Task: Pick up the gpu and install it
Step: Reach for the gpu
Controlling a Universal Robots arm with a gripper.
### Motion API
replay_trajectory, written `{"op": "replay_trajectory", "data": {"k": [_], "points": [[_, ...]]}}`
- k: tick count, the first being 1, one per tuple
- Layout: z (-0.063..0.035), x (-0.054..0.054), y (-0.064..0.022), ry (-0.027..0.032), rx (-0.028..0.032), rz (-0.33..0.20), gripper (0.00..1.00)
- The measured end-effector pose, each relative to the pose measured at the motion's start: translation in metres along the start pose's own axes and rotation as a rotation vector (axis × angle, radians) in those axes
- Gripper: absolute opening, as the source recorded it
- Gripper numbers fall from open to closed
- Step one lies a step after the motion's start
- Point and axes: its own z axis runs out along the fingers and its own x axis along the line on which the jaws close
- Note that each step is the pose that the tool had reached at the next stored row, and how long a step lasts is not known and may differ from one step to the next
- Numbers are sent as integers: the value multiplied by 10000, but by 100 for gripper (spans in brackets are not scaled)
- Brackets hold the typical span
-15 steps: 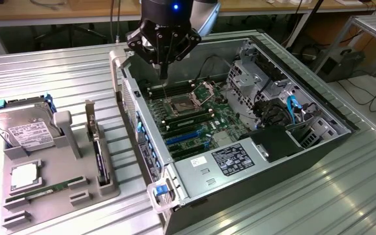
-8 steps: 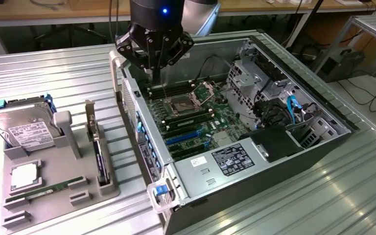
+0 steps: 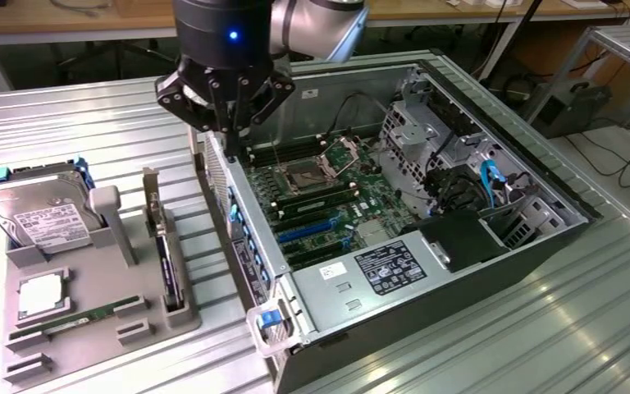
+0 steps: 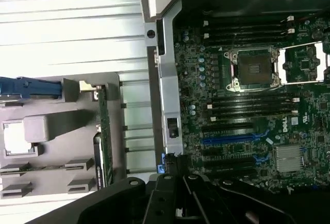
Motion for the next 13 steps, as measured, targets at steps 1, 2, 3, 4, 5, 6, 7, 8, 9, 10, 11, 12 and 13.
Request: {"op": "replay_trajectory", "data": {"k": [1,2,3,4,5,6,7,8,9,10,11,12,13], "points": [[12,46,-9,-2,-1,-1,11],[25,100,-20,-2,-1,-2,11],[35,147,-29,-1,0,-1,11],[53,222,-44,-1,0,0,11],[68,281,-56,-1,-1,-1,11],[79,322,-63,-2,-1,-2,11],[104,413,-79,-1,0,0,11],[125,484,-92,-2,-1,-1,11],[141,540,-101,-1,0,-2,11],[167,619,-114,-1,0,0,11],[191,687,-126,-1,1,0,11],[214,752,-137,1,5,-2,11],[235,806,-146,1,7,-2,11]]}}
